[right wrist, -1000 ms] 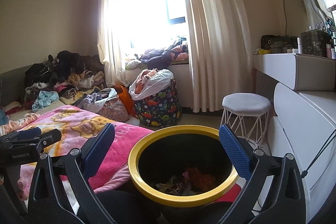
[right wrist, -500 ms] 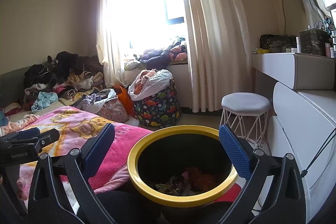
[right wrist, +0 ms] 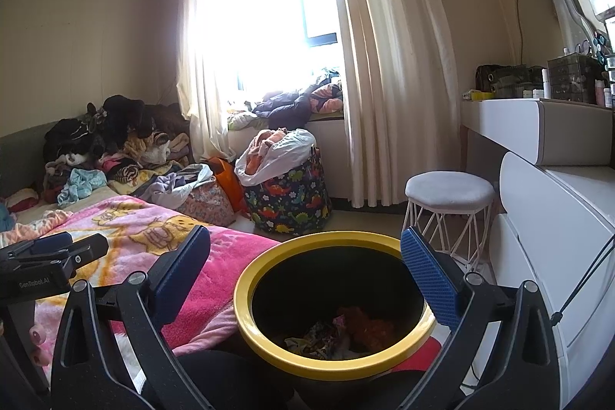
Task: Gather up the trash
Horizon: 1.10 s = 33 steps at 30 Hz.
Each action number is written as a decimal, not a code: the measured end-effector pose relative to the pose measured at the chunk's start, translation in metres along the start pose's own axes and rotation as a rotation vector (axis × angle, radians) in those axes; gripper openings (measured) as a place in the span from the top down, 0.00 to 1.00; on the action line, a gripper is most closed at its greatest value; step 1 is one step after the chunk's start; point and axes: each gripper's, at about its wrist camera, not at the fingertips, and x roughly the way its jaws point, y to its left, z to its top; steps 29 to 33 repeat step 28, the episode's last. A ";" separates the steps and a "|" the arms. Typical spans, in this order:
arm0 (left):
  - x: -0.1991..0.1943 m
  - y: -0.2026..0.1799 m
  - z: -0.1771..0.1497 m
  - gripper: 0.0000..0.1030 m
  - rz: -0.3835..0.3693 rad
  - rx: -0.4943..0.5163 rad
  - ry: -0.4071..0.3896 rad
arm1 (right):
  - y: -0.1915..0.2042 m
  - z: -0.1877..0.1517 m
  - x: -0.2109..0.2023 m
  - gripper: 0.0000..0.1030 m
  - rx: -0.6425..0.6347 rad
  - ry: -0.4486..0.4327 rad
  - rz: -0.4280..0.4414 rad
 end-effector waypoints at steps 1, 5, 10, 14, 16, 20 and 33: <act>0.000 0.000 0.000 0.11 -0.001 -0.001 0.001 | 0.000 0.000 0.000 0.06 -0.001 0.001 0.001; 0.000 0.001 0.001 0.11 0.003 0.002 -0.003 | 0.002 0.004 0.001 0.06 -0.005 0.002 0.006; -0.001 0.008 0.008 0.11 0.024 -0.001 -0.009 | 0.006 0.009 0.001 0.06 -0.005 -0.002 0.020; -0.005 0.016 0.008 0.11 0.054 -0.017 -0.001 | 0.021 0.016 0.007 0.06 -0.014 0.006 0.063; -0.009 0.026 0.007 0.11 0.071 -0.030 0.006 | 0.034 0.021 0.012 0.06 -0.027 0.013 0.109; -0.024 0.070 0.005 0.11 0.143 -0.100 0.006 | 0.085 0.034 0.029 0.06 -0.071 0.044 0.265; -0.096 0.284 -0.052 0.11 0.756 -0.428 0.115 | 0.330 0.009 0.076 0.06 -0.321 0.426 0.882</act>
